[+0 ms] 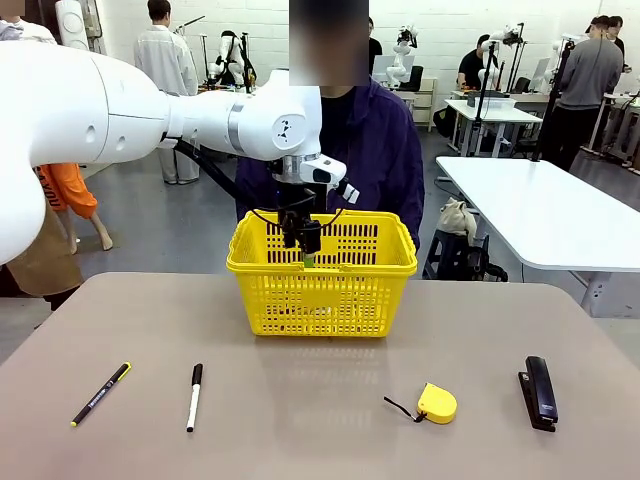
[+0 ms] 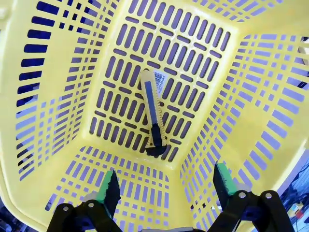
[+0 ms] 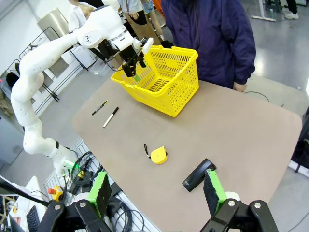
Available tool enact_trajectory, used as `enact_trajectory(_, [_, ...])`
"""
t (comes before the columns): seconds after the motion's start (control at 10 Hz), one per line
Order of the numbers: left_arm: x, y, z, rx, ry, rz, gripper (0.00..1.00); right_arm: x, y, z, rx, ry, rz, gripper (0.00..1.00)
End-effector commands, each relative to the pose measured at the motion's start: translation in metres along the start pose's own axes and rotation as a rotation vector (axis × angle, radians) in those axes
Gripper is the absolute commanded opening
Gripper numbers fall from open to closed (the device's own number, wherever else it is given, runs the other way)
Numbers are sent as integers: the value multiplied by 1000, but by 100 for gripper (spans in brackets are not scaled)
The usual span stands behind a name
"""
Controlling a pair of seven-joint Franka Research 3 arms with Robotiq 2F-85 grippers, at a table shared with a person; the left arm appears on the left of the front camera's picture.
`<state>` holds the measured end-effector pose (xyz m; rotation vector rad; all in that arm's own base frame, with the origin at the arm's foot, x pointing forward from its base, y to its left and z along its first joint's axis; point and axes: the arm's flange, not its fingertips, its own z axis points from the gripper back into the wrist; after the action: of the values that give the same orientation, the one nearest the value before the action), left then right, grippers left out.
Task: Place the items the person wants into the basket.
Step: Pick up the item the person points to and place it in the Market Basket.
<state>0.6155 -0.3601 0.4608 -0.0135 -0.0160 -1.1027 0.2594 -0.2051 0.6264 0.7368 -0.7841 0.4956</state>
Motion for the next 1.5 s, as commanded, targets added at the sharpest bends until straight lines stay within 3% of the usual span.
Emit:
enact_trajectory(0.0, [-1,-6,34,-2,33,83,100,0,0,-1,18,-24,13,100])
enact_trajectory(0.4, [-98,-91,140,25,-5,91,100,0,0,-1,18,-24,13,100])
enact_trajectory(0.8, [-210,-125,169,62,-54,138,100,0,0,-1,18,-24,13,100])
enact_trajectory(1.0, [-241,-128,161,68,-67,177,100,0,0,-1,18,-24,13,100])
enact_trajectory(1.3, [-238,-118,164,67,-145,202,100,0,0,-1,18,-24,13,100])
enact_trajectory(1.4, [-248,-123,167,83,-52,214,100,0,0,-1,18,-24,13,100])
